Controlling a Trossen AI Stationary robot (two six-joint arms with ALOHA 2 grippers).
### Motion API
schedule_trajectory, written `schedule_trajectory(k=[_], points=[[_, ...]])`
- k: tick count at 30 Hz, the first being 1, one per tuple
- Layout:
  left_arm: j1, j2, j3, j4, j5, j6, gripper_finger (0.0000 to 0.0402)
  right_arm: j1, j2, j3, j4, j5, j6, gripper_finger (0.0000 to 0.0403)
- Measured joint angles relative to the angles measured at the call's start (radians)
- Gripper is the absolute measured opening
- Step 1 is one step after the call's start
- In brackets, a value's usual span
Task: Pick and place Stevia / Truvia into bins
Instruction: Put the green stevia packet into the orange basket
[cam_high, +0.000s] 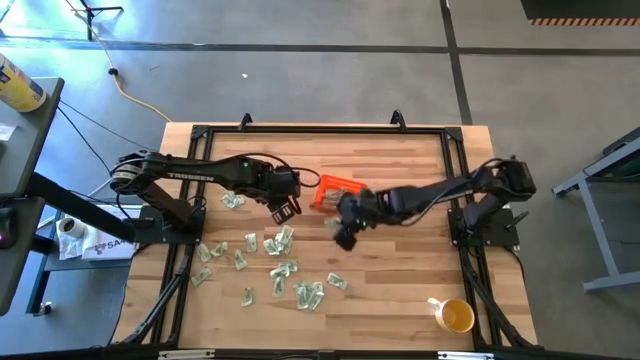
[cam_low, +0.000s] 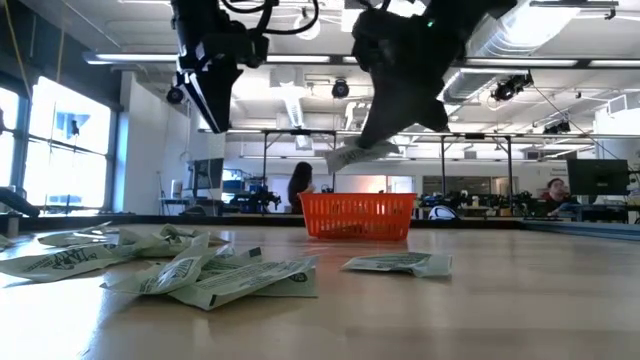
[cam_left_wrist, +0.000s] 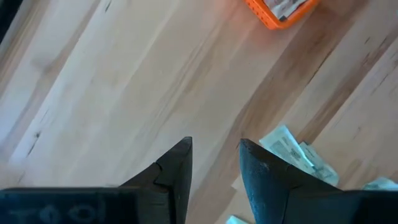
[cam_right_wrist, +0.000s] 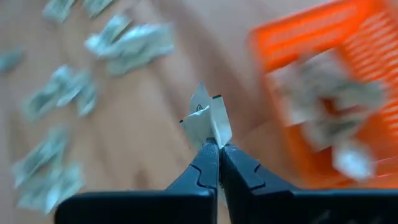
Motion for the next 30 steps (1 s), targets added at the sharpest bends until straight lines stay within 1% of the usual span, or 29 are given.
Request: schedule_trajectory(k=[4, 6, 9, 11, 13, 16, 20, 23, 26, 28, 30], points=[[0.000, 0.000, 0.000, 0.022, 0.000, -0.004, 0.0168, 0.060, 0.070, 0.001, 0.005, -0.153, 0.008, 0.0005], [0.000, 0.000, 0.000, 0.043, -0.001, -0.005, 0.0168, 0.080, 0.118, -0.001, -0.001, -0.191, 0.037, 0.0017], [0.000, 0.000, 0.000, 0.047, -0.001, -0.005, 0.0168, 0.093, 0.167, -0.001, 0.001, -0.241, 0.079, 0.0046], [0.000, 0.000, 0.000, 0.044, -0.001, -0.005, 0.0168, 0.103, 0.184, -0.001, 0.001, -0.236, 0.086, 0.0068], [0.000, 0.000, 0.000, 0.041, 0.000, -0.005, 0.0168, 0.114, 0.187, -0.001, 0.001, -0.207, 0.084, 0.0089], [0.000, 0.000, 0.000, 0.042, 0.003, -0.009, 0.0168, 0.121, 0.186, 0.000, 0.002, -0.183, 0.078, 0.0108], [0.000, 0.001, 0.000, 0.041, 0.004, -0.008, 0.0168, 0.128, 0.186, 0.000, -0.001, -0.195, 0.046, 0.0109], [0.000, 0.001, 0.000, 0.040, 0.004, -0.008, 0.0168, 0.156, 0.186, 0.000, -0.033, -0.204, 0.010, 0.0109], [0.000, 0.001, 0.000, 0.039, 0.001, -0.007, 0.0168, 0.185, 0.186, 0.000, -0.088, -0.170, -0.014, 0.0109], [0.000, 0.001, 0.000, 0.039, -0.008, -0.005, 0.0168, 0.198, 0.186, 0.000, -0.098, -0.137, -0.018, 0.0108], [0.000, 0.001, 0.000, 0.039, -0.015, -0.005, 0.0168, 0.199, 0.186, 0.000, -0.092, -0.133, -0.022, 0.0108]])
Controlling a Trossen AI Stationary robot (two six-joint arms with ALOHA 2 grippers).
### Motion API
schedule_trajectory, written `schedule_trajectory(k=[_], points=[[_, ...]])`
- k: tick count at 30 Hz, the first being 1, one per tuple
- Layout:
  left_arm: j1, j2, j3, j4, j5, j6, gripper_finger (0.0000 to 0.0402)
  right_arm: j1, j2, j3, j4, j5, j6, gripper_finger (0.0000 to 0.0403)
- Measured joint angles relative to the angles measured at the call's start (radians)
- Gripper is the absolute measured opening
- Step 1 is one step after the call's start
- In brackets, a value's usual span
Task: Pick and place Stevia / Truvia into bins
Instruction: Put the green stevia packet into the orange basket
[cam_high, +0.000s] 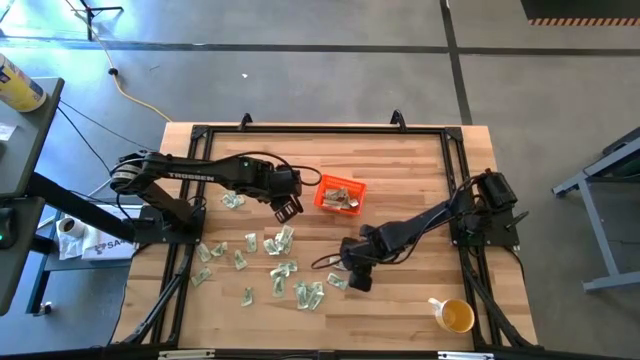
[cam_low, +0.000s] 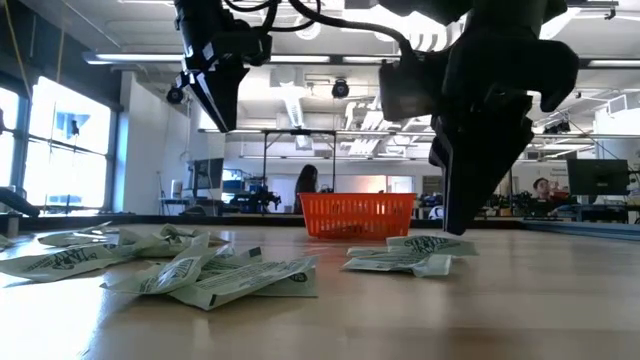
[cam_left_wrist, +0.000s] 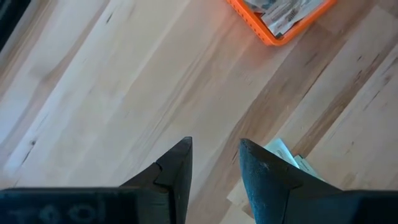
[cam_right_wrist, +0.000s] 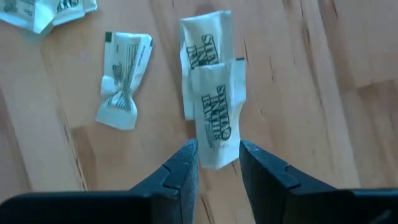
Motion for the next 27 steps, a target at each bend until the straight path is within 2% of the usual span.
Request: schedule_trajectory(k=[12, 19, 23, 27], points=[[0.000, 0.000, 0.000, -0.007, -0.011, 0.000, 0.0168, -0.002, 0.053, 0.000, 0.018, -0.034, -0.016, 0.0099], [0.000, 0.000, 0.000, -0.007, -0.011, 0.000, 0.0168, -0.002, 0.055, 0.001, 0.010, -0.046, -0.010, 0.0008], [0.000, 0.000, 0.001, -0.006, -0.016, 0.000, 0.0168, -0.002, 0.016, -0.001, -0.041, -0.039, 0.073, 0.0010], [0.000, 0.000, 0.001, -0.004, -0.037, 0.000, 0.0168, 0.001, -0.104, 0.000, -0.119, 0.058, 0.205, 0.0005]])
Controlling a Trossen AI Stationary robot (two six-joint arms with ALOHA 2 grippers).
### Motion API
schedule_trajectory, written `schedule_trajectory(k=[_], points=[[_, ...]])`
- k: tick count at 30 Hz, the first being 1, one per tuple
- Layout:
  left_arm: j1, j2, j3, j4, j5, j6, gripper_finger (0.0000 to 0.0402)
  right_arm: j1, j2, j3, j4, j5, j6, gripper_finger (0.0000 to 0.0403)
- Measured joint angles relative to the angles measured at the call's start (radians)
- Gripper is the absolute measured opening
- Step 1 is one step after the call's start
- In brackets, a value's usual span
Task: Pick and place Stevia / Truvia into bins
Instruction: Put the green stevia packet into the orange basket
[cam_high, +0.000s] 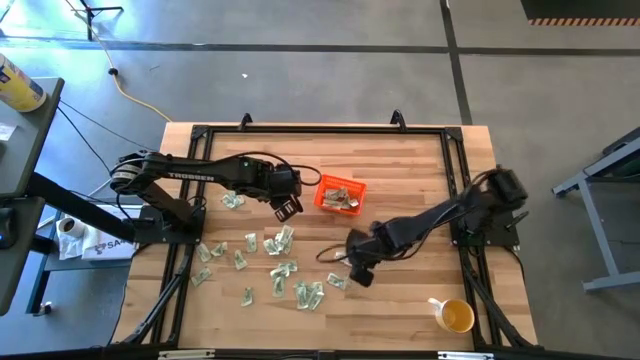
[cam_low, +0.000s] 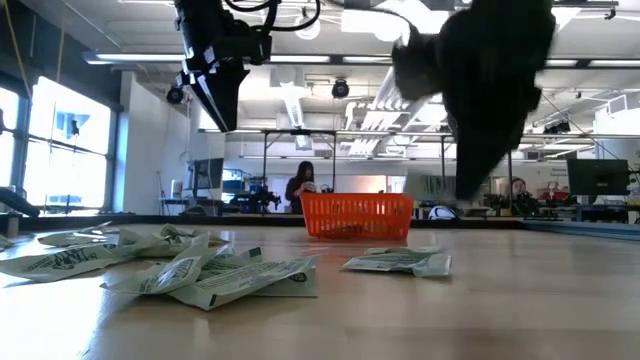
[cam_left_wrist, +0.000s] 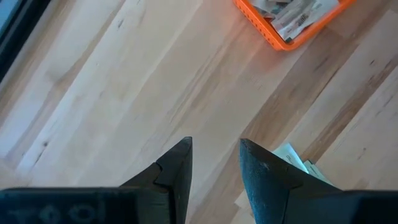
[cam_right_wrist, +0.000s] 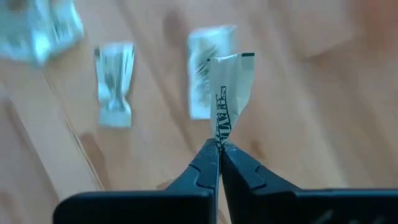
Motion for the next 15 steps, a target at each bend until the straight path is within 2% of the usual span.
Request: schedule_trajectory(k=[4, 8, 12, 15], points=[[0.000, 0.000, 0.000, 0.001, -0.003, 0.000, 0.0168, -0.043, -0.134, 0.000, -0.087, 0.131, 0.108, 0.0003], [0.000, 0.000, 0.000, 0.002, -0.002, 0.000, 0.0168, -0.170, -0.213, 0.000, -0.134, 0.263, 0.146, 0.0002], [0.000, 0.000, 0.000, 0.005, 0.005, 0.000, 0.0168, -0.333, -0.195, -0.001, 0.023, 0.228, -0.045, 0.0004], [0.000, 0.000, 0.000, 0.003, 0.029, 0.000, 0.0168, -0.409, -0.150, -0.001, 0.137, 0.101, -0.205, 0.0008]])
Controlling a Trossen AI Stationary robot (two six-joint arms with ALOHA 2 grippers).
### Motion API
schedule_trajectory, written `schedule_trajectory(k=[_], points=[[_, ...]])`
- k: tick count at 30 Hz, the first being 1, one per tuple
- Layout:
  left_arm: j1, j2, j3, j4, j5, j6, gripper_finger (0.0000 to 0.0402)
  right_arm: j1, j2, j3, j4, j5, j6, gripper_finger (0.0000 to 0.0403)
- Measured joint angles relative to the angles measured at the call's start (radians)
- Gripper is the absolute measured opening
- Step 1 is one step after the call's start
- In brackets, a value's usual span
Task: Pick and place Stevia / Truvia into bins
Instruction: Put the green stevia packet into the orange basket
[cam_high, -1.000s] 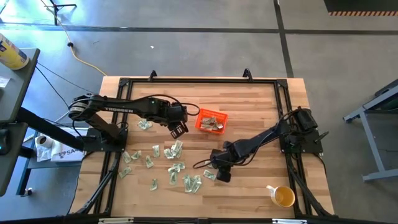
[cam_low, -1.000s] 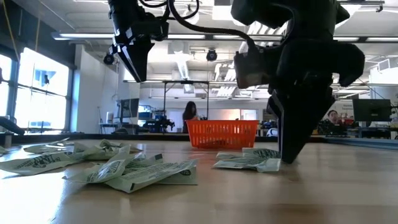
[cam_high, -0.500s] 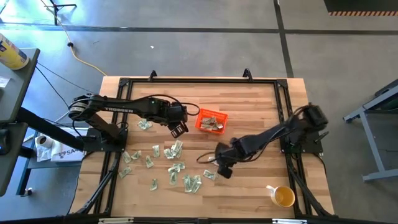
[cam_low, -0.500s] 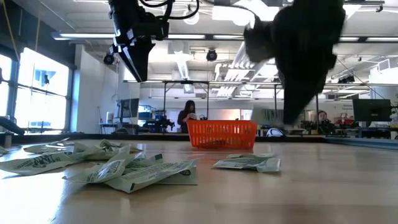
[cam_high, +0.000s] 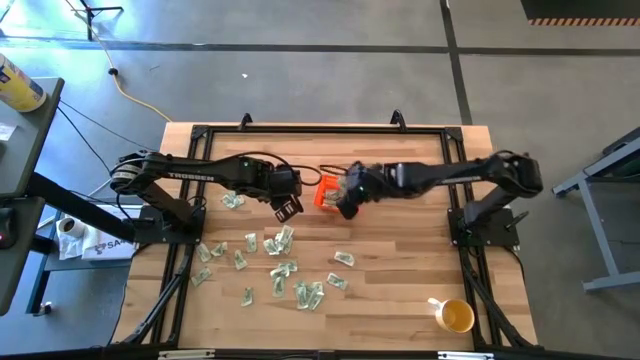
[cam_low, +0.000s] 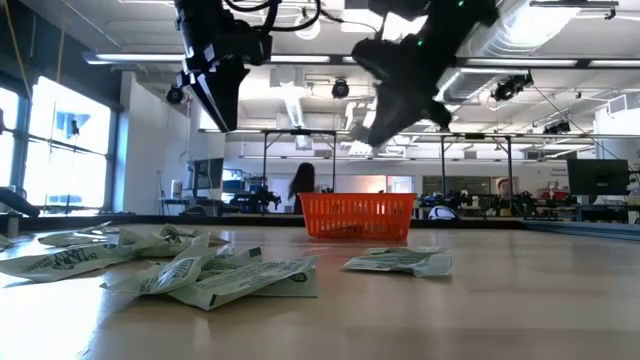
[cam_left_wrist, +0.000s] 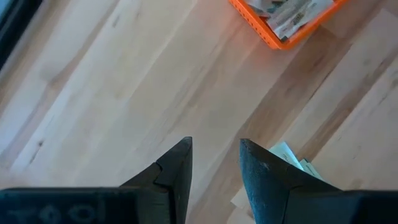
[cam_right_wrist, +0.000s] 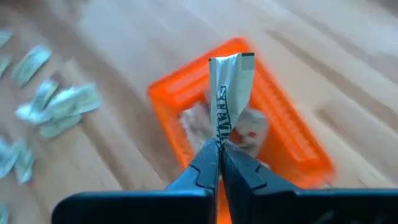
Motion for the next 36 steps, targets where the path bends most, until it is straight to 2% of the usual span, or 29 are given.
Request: schedule_trajectory(k=[3, 5, 8, 12, 17, 20, 22, 25, 29, 33, 36], points=[[0.000, 0.000, 0.000, -0.012, 0.028, 0.000, 0.0168, -0.033, 0.050, -0.001, -0.017, -0.146, -0.049, 0.0022], [0.000, 0.000, 0.000, -0.016, 0.038, 0.000, 0.0168, -0.036, 0.073, -0.002, -0.044, -0.187, -0.063, 0.0041], [0.000, 0.000, 0.000, -0.032, 0.040, 0.000, 0.0168, -0.023, 0.078, -0.003, -0.046, -0.184, -0.067, 0.0083], [0.000, 0.000, 0.000, -0.042, 0.033, 0.004, 0.0168, -0.001, 0.072, -0.002, -0.053, -0.117, -0.053, 0.0140], [0.001, 0.000, -0.013, -0.167, 0.001, -0.001, 0.0168, 0.033, 0.053, -0.001, -0.080, -0.072, -0.053, 0.0189], [0.027, -0.008, -0.087, -0.258, -0.074, -0.083, 0.0168, 0.060, 0.053, -0.001, -0.118, -0.067, -0.051, 0.0203], [0.072, -0.028, -0.159, -0.280, -0.069, -0.163, 0.0168, 0.081, 0.053, -0.001, -0.141, -0.053, -0.047, 0.0209], [0.149, -0.077, -0.314, -0.215, 0.032, -0.268, 0.0168, 0.111, 0.053, -0.002, -0.157, -0.020, -0.009, 0.0215], [0.192, -0.147, -0.502, -0.051, 0.149, -0.362, 0.0168, 0.134, 0.053, -0.001, -0.151, -0.017, 0.034, 0.0218], [0.190, -0.168, -0.570, 0.004, 0.182, -0.400, 0.0168, 0.141, 0.053, -0.002, -0.153, -0.016, 0.036, 0.0218], [0.190, -0.167, -0.579, 0.021, 0.131, -0.475, 0.0168, 0.136, 0.053, -0.001, -0.154, -0.020, 0.035, 0.0218]])
